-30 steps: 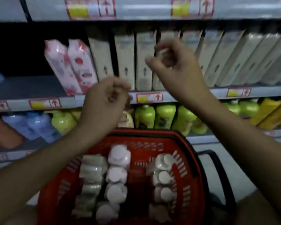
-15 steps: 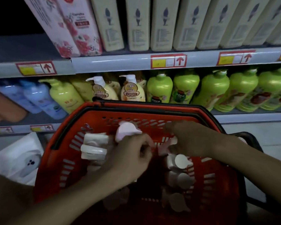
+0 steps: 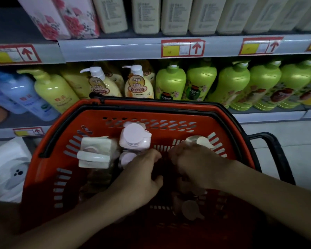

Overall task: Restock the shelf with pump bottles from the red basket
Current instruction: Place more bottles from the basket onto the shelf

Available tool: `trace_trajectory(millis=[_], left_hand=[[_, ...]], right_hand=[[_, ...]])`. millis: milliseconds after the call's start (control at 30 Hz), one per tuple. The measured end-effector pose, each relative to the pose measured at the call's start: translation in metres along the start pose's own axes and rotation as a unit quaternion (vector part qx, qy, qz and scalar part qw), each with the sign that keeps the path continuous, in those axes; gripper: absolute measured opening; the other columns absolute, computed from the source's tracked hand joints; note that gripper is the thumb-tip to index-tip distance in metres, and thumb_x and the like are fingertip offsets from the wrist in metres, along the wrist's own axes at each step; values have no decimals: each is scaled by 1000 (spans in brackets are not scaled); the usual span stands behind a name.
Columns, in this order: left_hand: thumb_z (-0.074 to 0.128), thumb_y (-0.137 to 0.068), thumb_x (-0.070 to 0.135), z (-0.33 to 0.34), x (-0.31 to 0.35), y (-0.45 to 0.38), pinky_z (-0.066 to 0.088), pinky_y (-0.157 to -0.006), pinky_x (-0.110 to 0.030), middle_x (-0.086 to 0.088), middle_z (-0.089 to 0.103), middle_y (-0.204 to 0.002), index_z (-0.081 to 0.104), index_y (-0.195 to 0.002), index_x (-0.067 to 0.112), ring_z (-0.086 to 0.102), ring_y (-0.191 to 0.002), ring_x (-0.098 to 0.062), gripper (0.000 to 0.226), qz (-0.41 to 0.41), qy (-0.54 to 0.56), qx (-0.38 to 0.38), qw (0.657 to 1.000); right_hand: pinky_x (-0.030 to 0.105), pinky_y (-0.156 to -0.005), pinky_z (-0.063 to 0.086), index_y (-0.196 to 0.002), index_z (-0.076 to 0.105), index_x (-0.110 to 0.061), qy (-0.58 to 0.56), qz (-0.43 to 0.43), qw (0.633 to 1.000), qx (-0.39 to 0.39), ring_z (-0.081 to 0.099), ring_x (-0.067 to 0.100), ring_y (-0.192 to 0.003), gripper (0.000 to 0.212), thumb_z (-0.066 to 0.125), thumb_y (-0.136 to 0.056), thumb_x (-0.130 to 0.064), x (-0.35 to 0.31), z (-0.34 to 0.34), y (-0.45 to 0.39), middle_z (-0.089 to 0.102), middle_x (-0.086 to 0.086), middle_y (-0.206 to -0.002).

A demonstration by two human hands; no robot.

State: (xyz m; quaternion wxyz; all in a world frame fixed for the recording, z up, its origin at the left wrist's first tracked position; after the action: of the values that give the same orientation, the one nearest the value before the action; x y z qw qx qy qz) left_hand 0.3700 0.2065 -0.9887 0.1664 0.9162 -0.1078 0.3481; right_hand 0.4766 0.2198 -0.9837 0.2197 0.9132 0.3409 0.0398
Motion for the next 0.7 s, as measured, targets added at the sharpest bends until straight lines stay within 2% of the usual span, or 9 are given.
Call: trace_trajectory(millis=[100,200,267,367,500,567,633,700], left_hand=[[70,-82,31,2,1,3,49,-85,-17,18,58,-121,53,-126,33,52,-105,3,47,8,-11,-3,1000],[70,-83,33,5,3,3,45,-82,-16,16,57,-126,50,-129,33,53,-107,1,50,10,-19,-14,1000],[68,-84,34,6,2,2,48,-85,-20,15,58,-129,48,-129,34,54,-111,-2,50,11,-27,-24,999],[69,-85,33,6,2,0,51,-86,-22,14,57,-132,47,-130,34,54,-113,-3,50,10,-29,-28,999],[70,-85,34,1,8,-2,43,-83,-18,15,57,-131,45,-131,36,52,-108,0,53,9,-30,-13,999],[69,-84,36,-5,19,-1,44,-83,-20,17,58,-124,42,-124,40,55,-105,-1,49,29,-38,-3,999],[67,-85,36,-14,38,0,40,-71,-15,18,56,-109,42,-117,36,56,-96,-4,41,69,-53,20,996],[68,-87,33,-20,54,-2,31,-62,-13,18,54,-106,45,-120,31,55,-93,-5,40,91,-58,36,994]], right_hand=[[38,-106,41,-137,44,-18,51,76,996,24,42,28,-127,57,65,-86,-31,30,-8,-4,46,8,-139],[39,-107,35,-144,36,-18,120,143,982,-23,38,30,-134,69,68,-84,-29,60,-3,1,41,10,-147],[38,-107,37,-148,36,-20,102,163,981,-36,42,29,-133,72,70,-84,-25,70,2,5,46,8,-145],[39,-101,49,-146,41,-20,39,170,984,-30,48,29,-128,68,69,-84,-15,72,3,8,50,9,-140],[37,-87,50,-132,54,-21,67,127,990,4,54,27,-119,49,68,-85,-24,58,-9,8,56,8,-130],[37,-81,49,-124,59,-22,74,108,991,33,57,27,-112,42,66,-84,-30,49,-22,8,60,7,-122],[35,-76,50,-110,63,-27,49,80,992,90,61,27,-102,30,64,-81,-37,36,-50,10,62,5,-111],[35,-68,51,-87,61,-29,4,81,983,167,66,29,-87,20,62,-77,-45,29,-91,17,64,3,-95]])
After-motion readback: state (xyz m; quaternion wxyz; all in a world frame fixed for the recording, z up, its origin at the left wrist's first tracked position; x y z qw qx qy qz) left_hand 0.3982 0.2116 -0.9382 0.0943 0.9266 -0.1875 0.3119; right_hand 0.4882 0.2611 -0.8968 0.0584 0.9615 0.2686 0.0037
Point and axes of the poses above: each hand's wrist, its own y-axis away from the middle knuckle, its own z-axis out of the palm, x = y × z, the point moved 10 cm from there along -y, towards the middle knuckle
